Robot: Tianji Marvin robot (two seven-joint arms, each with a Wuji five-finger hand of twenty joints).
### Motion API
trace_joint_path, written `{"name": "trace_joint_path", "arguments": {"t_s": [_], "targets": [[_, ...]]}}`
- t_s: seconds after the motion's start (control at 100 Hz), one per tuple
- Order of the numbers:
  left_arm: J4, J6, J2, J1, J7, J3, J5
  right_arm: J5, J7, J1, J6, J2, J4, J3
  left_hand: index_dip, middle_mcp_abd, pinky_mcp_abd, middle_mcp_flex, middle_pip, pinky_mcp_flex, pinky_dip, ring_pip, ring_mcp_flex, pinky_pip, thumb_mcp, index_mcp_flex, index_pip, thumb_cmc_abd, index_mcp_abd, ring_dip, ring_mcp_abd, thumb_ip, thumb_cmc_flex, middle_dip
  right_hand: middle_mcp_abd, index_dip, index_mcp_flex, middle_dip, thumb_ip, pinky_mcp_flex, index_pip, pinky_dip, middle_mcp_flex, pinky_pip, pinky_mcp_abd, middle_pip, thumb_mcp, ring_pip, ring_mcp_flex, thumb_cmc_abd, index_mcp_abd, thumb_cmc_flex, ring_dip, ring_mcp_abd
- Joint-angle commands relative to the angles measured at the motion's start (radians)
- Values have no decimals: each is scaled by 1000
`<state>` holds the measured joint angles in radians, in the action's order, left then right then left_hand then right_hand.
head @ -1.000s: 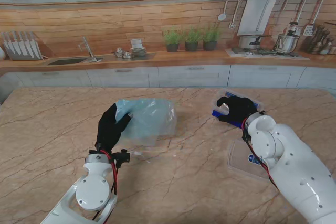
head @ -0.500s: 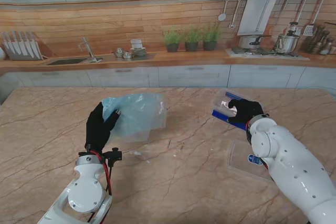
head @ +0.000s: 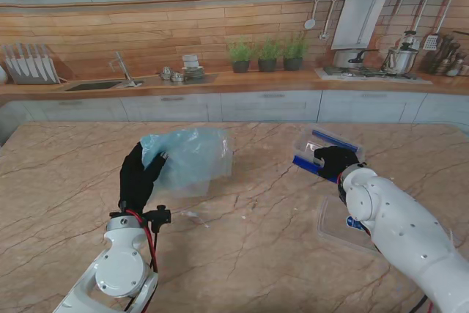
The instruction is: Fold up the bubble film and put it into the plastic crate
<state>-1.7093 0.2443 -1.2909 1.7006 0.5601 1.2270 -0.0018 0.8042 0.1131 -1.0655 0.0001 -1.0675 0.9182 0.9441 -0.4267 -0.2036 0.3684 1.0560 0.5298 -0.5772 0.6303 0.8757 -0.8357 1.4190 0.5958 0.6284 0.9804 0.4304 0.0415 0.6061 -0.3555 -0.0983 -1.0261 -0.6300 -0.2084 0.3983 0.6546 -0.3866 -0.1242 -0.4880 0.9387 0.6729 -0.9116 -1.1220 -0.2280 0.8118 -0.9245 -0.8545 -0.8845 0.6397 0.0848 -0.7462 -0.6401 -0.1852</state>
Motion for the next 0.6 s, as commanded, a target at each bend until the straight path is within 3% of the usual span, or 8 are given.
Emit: {"name": "trace_joint_path", "arguments": {"t_s": [0.0,0.3,0.59], "targets": [[-9,-2,-8,7,6,-4,-6,-6,-5,13,-27,-18,1,-18,-12,33,-42,-18,-4,-9,12,20,8,61,-17,-20,-13,-28,-44,20,17,-13,-37,-6,10,5,75,-4,-21,-20,93,4,-46,-52,12,26,-63,-37,-38,-41,100,-71,-20,12],[-21,11,-12,18,29,6,-1,-83,-14,98,-183,-43,-39,-168,-17,34,-52,-33,0,18,12,15,28,56,-28,-32,-13,-39,-43,24,22,-13,-43,-10,23,8,90,-7,-32,-30,106,8,-64,-61,17,23,-77,-42,-52,-39,122,-64,-25,18],[-33,53,-16,39,56,40,1,-182,-115,96,-266,-57,32,-227,-25,40,-59,-54,-3,56,13,-2,57,33,-53,-49,-12,-54,-45,26,34,-13,-56,-15,7,-10,119,-11,-29,-35,91,20,-94,-72,1,17,-62,-51,-73,-28,110,-66,-34,-1]]}}
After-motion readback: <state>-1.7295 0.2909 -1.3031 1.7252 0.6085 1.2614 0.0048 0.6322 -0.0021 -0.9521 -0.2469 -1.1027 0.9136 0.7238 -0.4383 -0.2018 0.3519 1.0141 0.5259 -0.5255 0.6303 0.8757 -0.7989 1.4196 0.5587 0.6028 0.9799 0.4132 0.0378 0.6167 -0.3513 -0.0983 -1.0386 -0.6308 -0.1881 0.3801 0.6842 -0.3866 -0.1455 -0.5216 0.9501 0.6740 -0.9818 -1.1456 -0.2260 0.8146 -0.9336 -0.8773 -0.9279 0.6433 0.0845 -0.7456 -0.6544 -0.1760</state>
